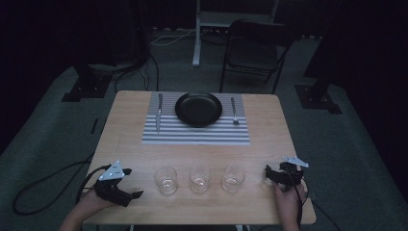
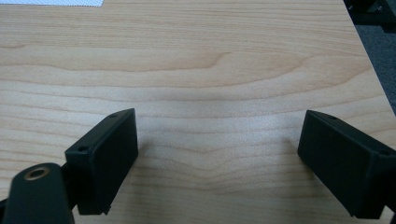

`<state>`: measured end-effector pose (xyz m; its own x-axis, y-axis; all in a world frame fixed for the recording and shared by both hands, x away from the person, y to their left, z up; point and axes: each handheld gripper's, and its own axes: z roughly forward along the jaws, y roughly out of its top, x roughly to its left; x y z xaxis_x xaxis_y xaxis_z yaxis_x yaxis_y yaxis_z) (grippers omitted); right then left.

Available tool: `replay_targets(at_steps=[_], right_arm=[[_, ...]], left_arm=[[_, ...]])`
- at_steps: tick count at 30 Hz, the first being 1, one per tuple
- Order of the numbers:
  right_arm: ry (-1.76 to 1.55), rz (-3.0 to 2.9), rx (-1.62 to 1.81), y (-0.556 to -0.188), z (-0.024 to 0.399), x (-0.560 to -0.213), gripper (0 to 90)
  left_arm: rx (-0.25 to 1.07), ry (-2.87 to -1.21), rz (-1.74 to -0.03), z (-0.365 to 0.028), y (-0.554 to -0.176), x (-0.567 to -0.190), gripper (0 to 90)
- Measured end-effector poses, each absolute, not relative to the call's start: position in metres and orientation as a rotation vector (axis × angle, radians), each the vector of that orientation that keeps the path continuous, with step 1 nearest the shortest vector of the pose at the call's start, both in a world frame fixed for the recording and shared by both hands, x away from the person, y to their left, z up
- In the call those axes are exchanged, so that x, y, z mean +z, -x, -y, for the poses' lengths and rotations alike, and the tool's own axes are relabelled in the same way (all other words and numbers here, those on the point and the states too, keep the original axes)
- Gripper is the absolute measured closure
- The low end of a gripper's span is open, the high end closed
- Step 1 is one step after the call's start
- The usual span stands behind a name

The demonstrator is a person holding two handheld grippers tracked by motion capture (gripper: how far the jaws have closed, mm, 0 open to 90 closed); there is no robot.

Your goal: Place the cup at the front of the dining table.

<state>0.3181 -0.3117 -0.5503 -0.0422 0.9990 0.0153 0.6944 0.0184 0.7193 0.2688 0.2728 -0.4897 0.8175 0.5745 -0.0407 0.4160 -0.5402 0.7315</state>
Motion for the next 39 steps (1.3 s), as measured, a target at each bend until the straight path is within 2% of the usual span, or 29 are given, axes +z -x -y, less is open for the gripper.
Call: replay_targets(at_steps=[39], right_arm=[[-1.724,-1.79,0.775,-0.318,0.312,-0.55,11.7]], left_arm=[[0.21,-2.301,-0.504,-0.199,-0.302,-0.454,4.3]])
